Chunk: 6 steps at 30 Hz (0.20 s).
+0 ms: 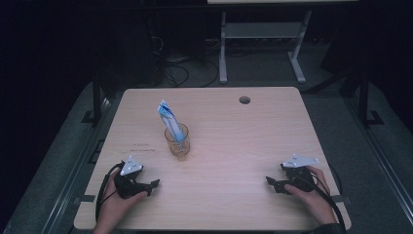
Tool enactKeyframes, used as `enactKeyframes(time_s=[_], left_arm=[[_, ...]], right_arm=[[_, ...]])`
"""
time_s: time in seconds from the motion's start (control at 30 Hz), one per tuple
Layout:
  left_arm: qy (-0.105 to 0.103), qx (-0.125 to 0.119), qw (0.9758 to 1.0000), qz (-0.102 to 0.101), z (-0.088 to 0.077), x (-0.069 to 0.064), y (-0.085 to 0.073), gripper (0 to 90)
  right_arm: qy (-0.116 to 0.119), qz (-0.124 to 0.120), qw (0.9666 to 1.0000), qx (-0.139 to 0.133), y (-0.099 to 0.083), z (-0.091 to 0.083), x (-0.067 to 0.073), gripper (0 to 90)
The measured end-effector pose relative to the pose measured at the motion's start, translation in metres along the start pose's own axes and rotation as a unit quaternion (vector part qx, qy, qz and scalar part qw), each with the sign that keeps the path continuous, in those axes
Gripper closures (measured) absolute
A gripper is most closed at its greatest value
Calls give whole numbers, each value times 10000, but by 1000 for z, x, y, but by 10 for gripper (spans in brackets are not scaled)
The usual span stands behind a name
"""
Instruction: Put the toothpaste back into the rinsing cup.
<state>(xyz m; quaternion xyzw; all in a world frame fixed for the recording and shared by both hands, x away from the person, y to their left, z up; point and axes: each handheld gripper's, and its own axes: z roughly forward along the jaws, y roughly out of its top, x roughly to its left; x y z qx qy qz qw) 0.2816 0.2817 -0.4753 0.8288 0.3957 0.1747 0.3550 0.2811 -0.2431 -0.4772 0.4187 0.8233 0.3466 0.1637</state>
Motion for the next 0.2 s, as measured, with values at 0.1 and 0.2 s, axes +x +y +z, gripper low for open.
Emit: enactKeyframes(time_s=[0.1, 0.2], left_arm=[[-1, 2, 10000, 0, 0, 0, 0, 132], [-1, 2, 10000, -1, 0, 0, 0, 132]], right_arm=[[-2, 29, 10000, -39, -2, 0, 0, 205], [-2, 56, 9999, -127, -5, 0, -1, 196]])
